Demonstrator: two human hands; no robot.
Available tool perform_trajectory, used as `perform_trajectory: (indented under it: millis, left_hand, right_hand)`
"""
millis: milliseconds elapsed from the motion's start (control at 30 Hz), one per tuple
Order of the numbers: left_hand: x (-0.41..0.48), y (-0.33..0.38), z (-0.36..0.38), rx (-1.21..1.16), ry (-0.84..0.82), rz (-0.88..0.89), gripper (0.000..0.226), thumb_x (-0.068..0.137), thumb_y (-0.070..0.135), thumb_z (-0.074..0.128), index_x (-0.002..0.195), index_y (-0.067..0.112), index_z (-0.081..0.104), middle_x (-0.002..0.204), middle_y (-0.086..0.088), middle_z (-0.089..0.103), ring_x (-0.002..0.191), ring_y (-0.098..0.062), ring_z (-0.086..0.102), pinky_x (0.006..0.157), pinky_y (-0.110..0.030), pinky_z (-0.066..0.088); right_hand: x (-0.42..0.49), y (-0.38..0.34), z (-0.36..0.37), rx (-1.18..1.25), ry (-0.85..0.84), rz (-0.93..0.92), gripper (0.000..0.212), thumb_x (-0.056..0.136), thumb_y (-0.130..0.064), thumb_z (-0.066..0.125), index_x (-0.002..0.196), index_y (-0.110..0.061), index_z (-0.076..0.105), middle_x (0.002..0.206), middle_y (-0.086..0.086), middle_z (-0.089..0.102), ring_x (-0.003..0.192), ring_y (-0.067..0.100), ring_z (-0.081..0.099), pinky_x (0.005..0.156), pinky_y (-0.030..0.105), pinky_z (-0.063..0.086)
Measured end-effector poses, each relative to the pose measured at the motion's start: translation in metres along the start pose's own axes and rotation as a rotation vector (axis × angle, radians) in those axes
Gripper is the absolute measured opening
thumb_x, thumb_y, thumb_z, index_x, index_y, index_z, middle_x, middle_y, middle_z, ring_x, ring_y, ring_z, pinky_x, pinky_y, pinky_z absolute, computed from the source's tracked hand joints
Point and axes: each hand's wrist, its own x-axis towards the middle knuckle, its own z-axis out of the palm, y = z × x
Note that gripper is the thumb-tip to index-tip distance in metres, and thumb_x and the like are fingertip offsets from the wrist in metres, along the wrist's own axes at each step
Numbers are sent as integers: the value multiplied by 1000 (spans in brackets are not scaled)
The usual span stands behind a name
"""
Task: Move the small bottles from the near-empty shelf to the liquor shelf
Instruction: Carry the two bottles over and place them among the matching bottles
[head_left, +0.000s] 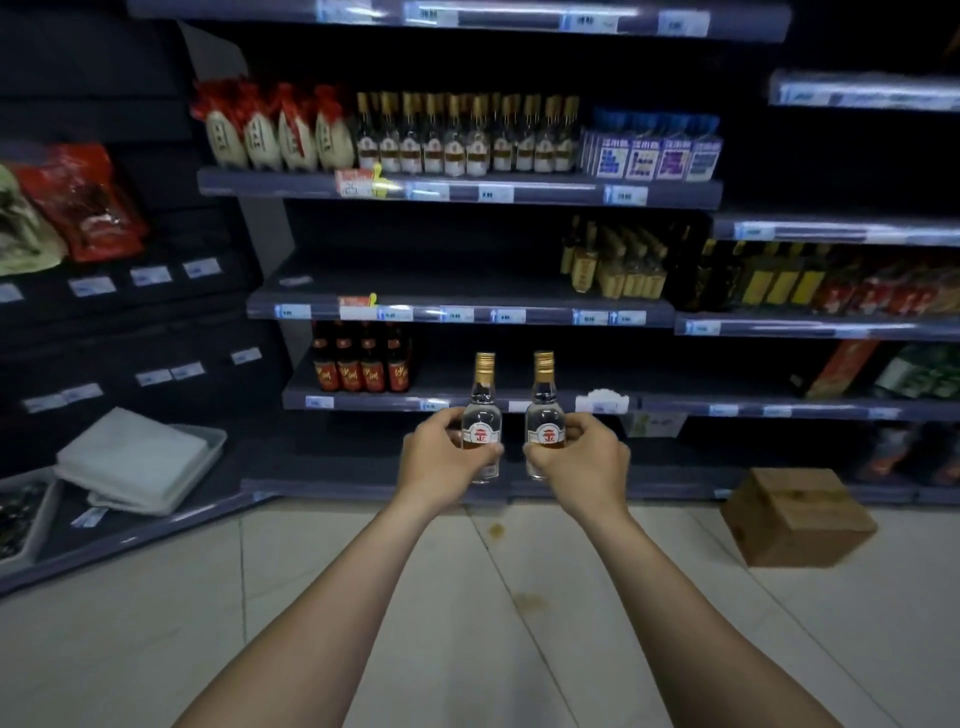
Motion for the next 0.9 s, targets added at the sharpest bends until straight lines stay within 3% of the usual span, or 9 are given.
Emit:
perform_trajectory:
  millis: [100,333,500,600,700,833,900]
  left_hand:
    - [60,20,19,20,23,22,58,62,38,93,114,32,69,89,17,74,76,6,68,72,-24,59]
    - [211,50,55,48,35,91,58,66,39,91,118,30,67,85,16,73,73,7,67,70,-24,58]
    - [332,77,75,-8,22,167,58,68,32,91,120,28,65,89,20,71,78,17,61,61,-3,45]
    - [399,98,80,-33,37,208,59,67,31,91,120,27,67,90,16,73,78,14,64,64,-6,49]
    - [456,119,83,-57,50,258,58,64,33,91,118,31,68,90,17,73,78,10,66,72,-16,56]
    - [517,145,85,-61,82,277,52,64,38,90,109,38,64,89,20,72,77,8,66,69,-19,56]
    - [540,156,86,-49,92,317,55,66,38,89,112,40,60,88,24,68,78,14,63,63,-10,50]
  right_hand:
    - [66,-9,5,21,-8,-19,32,64,-24,90,83,-33,66,73,-16,72,64,-7,66,51,5,43]
    - [220,-31,36,8,20,-97,33,65,-28,89,91,-31,69,75,-16,72,67,-5,65,54,9,42]
    - [333,-64,63,32,58,-145,35,66,-28,91,90,-33,66,74,-16,71,70,-16,62,51,5,43]
    - [393,-89,75,17,90,-183,37,64,-27,91,81,-34,59,68,-21,64,68,-20,59,51,2,40]
    - [445,-113,83,-12,136,-222,41,63,-31,91,89,-35,60,69,-26,59,62,-13,56,54,-1,37]
    - [502,-135,94,-10,160,-261,37,64,-33,88,78,-38,54,70,-24,60,74,3,63,59,14,41]
    - [529,-144,100,-3,180,-280,37,63,-35,89,79,-37,55,71,-23,60,77,9,65,64,24,45]
